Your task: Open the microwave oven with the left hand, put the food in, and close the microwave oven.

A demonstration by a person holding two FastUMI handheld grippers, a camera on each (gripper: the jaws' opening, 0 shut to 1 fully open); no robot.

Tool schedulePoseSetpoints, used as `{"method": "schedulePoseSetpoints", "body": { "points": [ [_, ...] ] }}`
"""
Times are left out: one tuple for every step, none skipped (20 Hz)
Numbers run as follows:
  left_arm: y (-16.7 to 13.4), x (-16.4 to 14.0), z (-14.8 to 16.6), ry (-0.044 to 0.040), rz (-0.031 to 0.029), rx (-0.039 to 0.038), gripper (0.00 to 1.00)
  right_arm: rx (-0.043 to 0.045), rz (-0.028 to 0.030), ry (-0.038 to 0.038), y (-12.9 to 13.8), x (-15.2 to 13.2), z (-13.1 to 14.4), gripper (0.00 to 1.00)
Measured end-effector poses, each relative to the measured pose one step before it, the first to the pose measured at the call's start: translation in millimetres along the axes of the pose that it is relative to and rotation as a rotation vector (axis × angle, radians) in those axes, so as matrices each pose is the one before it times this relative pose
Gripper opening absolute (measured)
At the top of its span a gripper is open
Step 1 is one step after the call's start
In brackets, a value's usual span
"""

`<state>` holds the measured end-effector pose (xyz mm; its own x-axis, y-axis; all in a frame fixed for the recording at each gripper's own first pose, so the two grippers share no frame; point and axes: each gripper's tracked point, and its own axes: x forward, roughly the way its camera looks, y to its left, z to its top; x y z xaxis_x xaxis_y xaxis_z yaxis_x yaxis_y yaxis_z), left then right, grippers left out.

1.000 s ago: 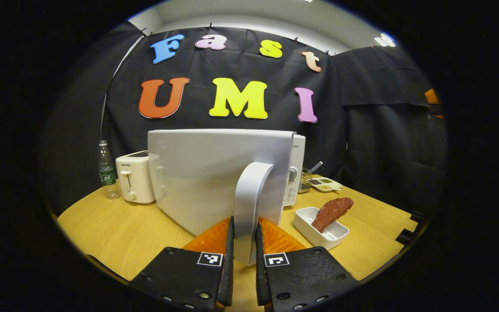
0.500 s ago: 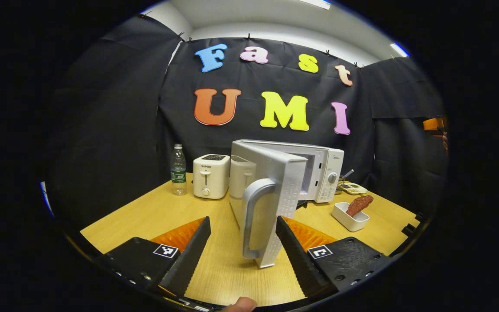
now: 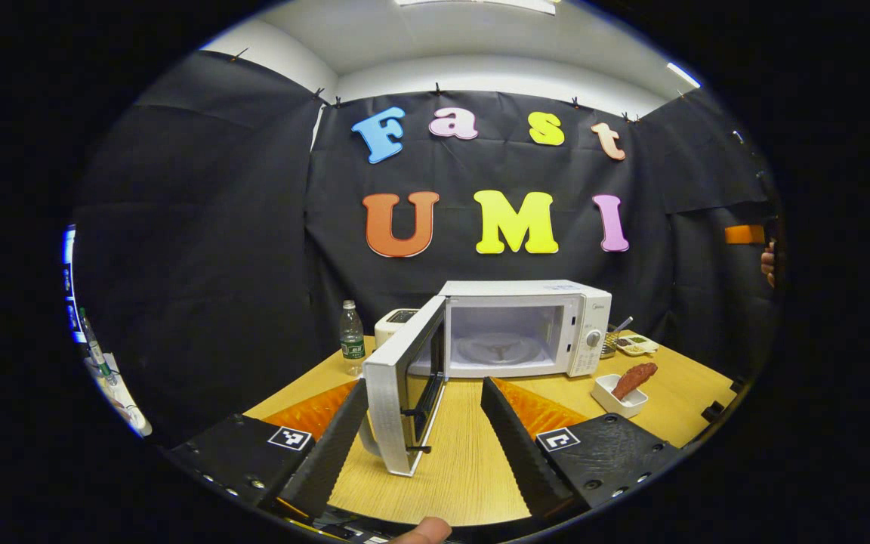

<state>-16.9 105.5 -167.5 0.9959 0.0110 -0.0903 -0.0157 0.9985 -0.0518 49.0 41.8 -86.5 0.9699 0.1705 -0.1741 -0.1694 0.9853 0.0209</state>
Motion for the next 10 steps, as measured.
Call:
{"method": "schedulePoseSetpoints", "body": {
  "points": [
    [-5.47,-1.27,11.22,-0.01115,0.00099,0.00228,0.92,-0.00317,0.00576,0.016,-1.37,10.87,-3.45,0.91],
    [-5.24,0.24,10.8,-0.01078,0.00338,0.00396,0.92,-0.00399,0.00693,0.01945,0.02,9.94,-4.35,0.9],
    [-4.86,0.4,10.66,-0.01551,0.00114,-0.00029,0.92,-0.00464,0.0166,0.02399,1.77,9.8,-4.62,1.0],
    [-5.53,1.37,11.98,-0.01642,0.00014,-0.00773,0.92,0.00026,0.02214,0.03036,3.53,9.27,-8.44,0.91],
    [-6.73,2.75,11.88,-0.02445,-0.00572,-0.00693,0.93,-0.00221,0.02754,0.04432,3.22,11.38,-7.62,0.91],
    [-8.2,3.43,10.12,-0.01782,-0.01193,-0.0081,0.92,-0.0011,0.03623,0.05494,4.31,11.59,-10.64,1.0],
    [-6.93,3.75,6.34,-0.0073,-0.00729,-0.00842,0.92,0.0115,0.03827,0.04016,2.44,9.97,-8.86,1.0],
    [-6.81,4.81,3.86,0.0011,-0.00858,-0.00904,0.92,0.00321,0.03048,0.04161,-0.29,12.33,-8.84,1.0],
    [-5.68,3.75,4.01,0.00394,-0.00311,-0.00473,0.92,0.00142,0.01434,0.03899,-3.93,12.92,-8.33,1.0],
    [-5.78,4.3,3.1,0.00882,-0.0034,0.00422,0.92,0.00198,0.01161,0.0346,-4.66,12.76,-8.57,0.91]
  ]
}}
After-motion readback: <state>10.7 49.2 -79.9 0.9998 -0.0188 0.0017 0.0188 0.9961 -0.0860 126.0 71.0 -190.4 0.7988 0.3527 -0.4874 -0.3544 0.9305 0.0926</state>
